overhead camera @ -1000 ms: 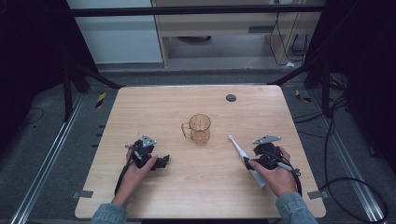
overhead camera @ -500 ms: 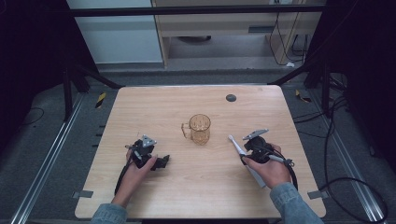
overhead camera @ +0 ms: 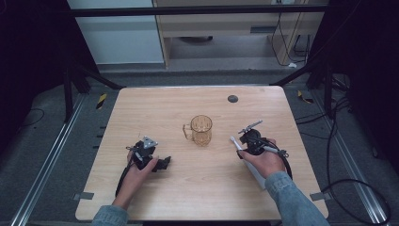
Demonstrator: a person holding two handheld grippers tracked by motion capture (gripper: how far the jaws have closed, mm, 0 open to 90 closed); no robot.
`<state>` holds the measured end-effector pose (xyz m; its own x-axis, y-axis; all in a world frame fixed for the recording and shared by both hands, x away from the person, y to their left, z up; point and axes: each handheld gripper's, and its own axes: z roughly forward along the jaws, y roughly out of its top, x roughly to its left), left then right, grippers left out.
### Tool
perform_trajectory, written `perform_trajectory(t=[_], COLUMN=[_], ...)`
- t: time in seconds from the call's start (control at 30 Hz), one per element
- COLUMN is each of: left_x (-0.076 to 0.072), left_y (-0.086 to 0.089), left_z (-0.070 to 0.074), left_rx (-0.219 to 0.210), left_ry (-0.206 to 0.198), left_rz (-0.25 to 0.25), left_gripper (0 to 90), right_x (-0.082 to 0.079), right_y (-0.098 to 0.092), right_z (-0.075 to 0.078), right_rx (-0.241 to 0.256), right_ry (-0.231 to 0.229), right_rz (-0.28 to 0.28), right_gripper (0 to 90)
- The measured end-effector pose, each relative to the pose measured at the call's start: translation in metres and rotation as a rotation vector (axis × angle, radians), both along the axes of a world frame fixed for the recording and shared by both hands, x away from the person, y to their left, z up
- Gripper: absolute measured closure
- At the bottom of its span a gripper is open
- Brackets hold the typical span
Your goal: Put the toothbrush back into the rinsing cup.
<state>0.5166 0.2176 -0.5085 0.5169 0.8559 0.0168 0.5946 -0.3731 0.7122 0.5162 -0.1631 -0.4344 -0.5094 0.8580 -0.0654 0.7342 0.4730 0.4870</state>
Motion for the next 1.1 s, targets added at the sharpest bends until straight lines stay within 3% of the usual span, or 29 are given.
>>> perform_trajectory(t=[0.07, 0.47, 1.1], left_x=[0.000, 0.000, 0.000], left_y=[0.000, 0.000, 0.000], left_z=[0.000, 0.000, 0.000], left_rx=[0.003, 0.003, 0.002], left_ry=[0.001, 0.001, 0.001], left_rz=[-0.002, -0.002, -0.001], left_gripper=[0.0, 0.0, 0.0], right_x=[0.002, 0.006, 0.016], right_y=[0.000, -0.001, 0.000], right_z=[-0.001, -0.004, -0.026], right_rx=[-0.011, -0.010, -0.028], right_ry=[0.021, 0.039, 0.116], right_rz=[-0.003, -0.012, -0.025], right_gripper=[49.6, 47.2, 49.3])
